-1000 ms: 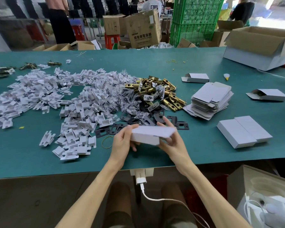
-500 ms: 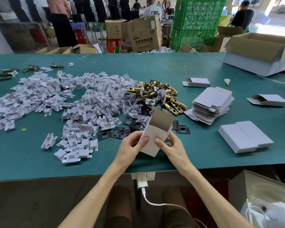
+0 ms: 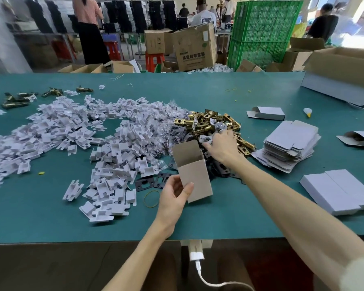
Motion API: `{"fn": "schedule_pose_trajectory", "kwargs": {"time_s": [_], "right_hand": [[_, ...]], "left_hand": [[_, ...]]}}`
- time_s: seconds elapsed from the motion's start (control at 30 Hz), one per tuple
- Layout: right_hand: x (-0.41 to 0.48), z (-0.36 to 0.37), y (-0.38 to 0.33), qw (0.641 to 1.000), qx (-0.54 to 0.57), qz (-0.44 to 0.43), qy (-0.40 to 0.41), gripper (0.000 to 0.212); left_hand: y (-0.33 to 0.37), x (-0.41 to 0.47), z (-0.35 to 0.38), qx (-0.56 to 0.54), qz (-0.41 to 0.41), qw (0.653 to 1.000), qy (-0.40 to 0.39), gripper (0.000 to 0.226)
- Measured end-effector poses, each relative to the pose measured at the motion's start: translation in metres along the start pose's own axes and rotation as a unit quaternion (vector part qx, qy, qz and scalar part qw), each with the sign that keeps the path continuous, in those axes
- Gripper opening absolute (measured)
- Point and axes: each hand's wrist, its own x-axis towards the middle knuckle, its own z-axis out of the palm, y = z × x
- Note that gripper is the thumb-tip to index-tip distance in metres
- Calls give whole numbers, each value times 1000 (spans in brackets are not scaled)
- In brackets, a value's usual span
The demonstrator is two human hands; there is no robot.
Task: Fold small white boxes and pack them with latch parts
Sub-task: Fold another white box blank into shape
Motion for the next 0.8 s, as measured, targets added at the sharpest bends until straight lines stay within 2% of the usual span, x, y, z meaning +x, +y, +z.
{"fn": "schedule_pose_trajectory", "kwargs": {"time_s": [0.1, 0.33, 0.5, 0.6, 0.7, 0.73, 0.8], "right_hand": [[11, 13, -11, 999, -8, 31, -37, 40], [13, 7, -4, 993, 39, 91, -59, 36], [-1, -11, 8, 972, 158, 126, -119, 37], [-13, -33, 17, 920, 336, 143, -142, 27], [-24, -49, 26, 817, 529, 163, -163, 22], [-28, -53, 28, 792, 566, 158, -168, 21], [-39, -60, 30, 774, 589, 136, -187, 11]], "left_hand": [[0, 1, -1, 9, -7, 1000, -2, 34], [1, 1, -1, 10, -13, 1000, 5, 28], [2, 1, -1, 9, -13, 1000, 7, 29], [2, 0, -1, 8, -15, 1000, 11, 28], [2, 0, 0, 7, -18, 1000, 13, 28], [3, -1, 0, 6, -17, 1000, 12, 29], [5, -2, 1, 7, -14, 1000, 5, 34]]}}
